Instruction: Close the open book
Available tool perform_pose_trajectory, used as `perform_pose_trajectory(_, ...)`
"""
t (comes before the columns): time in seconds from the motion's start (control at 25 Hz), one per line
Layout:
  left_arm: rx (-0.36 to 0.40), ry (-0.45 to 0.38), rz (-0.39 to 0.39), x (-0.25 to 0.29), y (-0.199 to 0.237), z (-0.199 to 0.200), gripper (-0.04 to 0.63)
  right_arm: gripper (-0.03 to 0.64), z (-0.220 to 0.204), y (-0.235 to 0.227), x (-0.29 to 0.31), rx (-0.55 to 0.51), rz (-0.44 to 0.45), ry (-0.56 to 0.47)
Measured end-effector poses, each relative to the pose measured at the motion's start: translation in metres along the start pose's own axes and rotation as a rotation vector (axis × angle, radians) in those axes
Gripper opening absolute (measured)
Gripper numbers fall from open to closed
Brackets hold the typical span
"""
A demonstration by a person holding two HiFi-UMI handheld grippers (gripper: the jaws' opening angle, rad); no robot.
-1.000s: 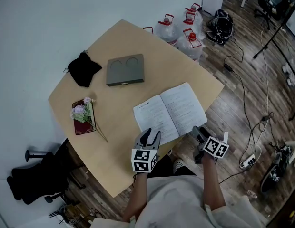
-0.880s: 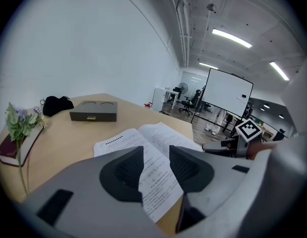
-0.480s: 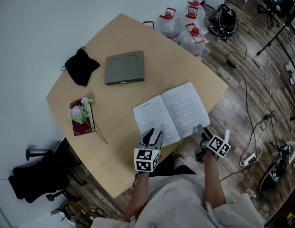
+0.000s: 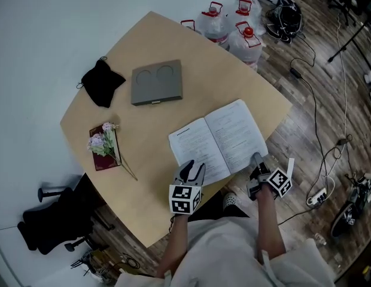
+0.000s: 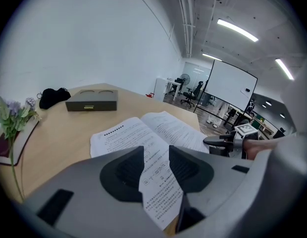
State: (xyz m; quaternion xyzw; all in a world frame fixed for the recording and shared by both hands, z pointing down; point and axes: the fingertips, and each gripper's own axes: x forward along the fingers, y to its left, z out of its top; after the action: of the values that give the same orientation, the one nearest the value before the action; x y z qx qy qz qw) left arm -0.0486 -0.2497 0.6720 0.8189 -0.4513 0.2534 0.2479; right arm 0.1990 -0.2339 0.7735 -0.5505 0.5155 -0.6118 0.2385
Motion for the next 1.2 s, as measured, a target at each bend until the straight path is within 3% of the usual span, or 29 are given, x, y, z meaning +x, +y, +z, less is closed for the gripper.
perform_pose_trajectory(0.12, -0.014, 0.005, -0.008, 0.004, -0.004, -0.007, 0.166, 0.106, 0.000, 0.009, 0.002, -0.038, 0.007, -0.002)
perform_pose_trajectory(0.56, -0.010, 0.002, -0.010, -0.005, -0.011, -0.017, 0.160, 0.075, -0.001, 0.014, -0.005, -0.161, -0.090, -0.023)
perform_pose_trajectory(1.2, -0.035, -0.059, 0.028, -0.024, 0.002, -0.015, 0.060, 0.051, -0.003, 0.027, -0.010, -0.227, -0.089, -0.041)
